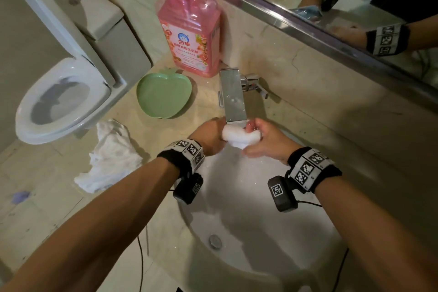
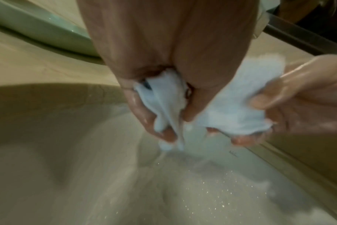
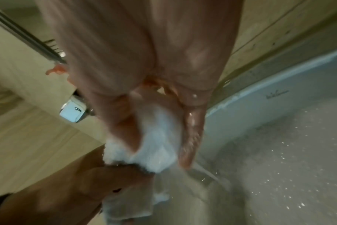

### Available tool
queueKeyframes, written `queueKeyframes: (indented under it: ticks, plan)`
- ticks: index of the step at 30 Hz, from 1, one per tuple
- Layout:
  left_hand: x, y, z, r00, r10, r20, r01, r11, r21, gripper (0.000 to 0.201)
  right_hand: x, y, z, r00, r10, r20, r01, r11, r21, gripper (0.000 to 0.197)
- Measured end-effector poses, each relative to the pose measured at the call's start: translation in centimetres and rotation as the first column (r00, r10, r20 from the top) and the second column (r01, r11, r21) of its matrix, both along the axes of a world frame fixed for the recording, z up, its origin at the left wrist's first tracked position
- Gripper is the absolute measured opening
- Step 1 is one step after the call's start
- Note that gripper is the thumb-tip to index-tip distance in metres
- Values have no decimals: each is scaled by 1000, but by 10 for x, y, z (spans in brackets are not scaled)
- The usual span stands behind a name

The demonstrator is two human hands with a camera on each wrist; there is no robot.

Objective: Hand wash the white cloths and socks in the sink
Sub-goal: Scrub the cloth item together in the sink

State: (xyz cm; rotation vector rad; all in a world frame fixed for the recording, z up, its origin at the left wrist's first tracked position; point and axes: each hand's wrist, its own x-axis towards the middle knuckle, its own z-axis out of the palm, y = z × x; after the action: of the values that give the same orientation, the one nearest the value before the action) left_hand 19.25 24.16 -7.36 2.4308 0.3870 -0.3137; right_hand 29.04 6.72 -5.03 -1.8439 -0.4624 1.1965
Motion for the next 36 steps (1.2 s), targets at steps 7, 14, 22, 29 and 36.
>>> queueKeyframes:
  ticks: [7,14,22,29,36]
  plan:
    - [12,-16,24,972,-228,-65,235,886,401,29,-4,23,-7,941,268,205,-214,944,-252,69]
    - [19,-25,26,991,35,-128,8,945,326,23,0,37,-10,563,574,595,-312,814,-491,19]
    - [25,-29,23,966,169,-196,-143,980,142,28,-3,35,-8,407,602,686,-298,798,-524,28]
    - [20,-21,26,987,38,-159,-17,991,132,32,-1,33,-3,434,582,688,-315,813,-489,33]
    - [3,0,29,972,-117,-204,72,973,-218,67,0,28,2,581,579,572,-480,811,-333,42]
